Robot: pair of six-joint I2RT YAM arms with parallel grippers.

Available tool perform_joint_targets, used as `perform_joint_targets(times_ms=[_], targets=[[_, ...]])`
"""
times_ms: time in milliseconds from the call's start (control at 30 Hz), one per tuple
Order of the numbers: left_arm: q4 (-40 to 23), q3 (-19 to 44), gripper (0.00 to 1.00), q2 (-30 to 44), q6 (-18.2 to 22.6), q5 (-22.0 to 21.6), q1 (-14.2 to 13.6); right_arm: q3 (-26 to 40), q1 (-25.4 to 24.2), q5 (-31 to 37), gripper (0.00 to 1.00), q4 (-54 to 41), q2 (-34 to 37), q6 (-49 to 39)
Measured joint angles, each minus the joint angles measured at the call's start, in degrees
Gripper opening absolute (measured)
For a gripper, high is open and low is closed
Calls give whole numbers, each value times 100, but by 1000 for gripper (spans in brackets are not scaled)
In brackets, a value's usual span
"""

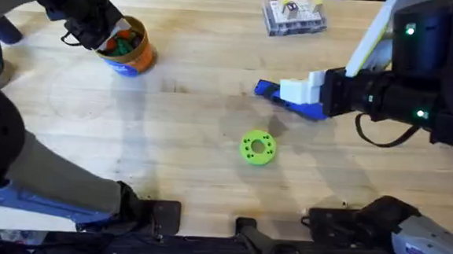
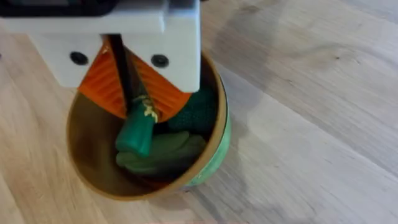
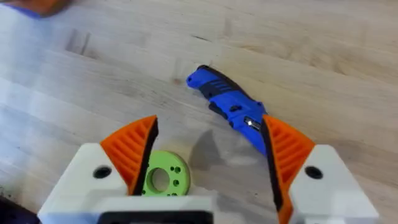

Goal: Pick up the gripper from the table and insert it into the empty holder that is missing its gripper. Then pick up a screw, insert it into the mounting hole, and use the screwdriver to tighten it. Finally, clean up the table by picking up the vegetable and placing it into the bucket.

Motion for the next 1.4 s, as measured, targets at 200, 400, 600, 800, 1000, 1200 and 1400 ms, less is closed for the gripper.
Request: perform_joint_targets(times_ms=[200,400,600,800,1000,1200,1400], targets=[[25,3,747,9,18,174,-1,0,0,0,971,0,0,0],[-72,140,986,-115,1,269,-11,0,0,0,971,0,0,-2],[-988,628,986,-515,270,268,-9,0,0,0,971,-2,0,-2],[-2639,1168,986,-1493,999,263,-9,0,0,0,971,-4,0,7],[-4254,1224,986,-2122,1656,261,-9,0,0,0,971,-14,0,330],[-4680,1224,986,-2169,1958,261,-11,0,0,0,971,-20,0,570],[-4610,1224,986,-2169,2048,265,-11,0,0,0,971,-20,0,630]])
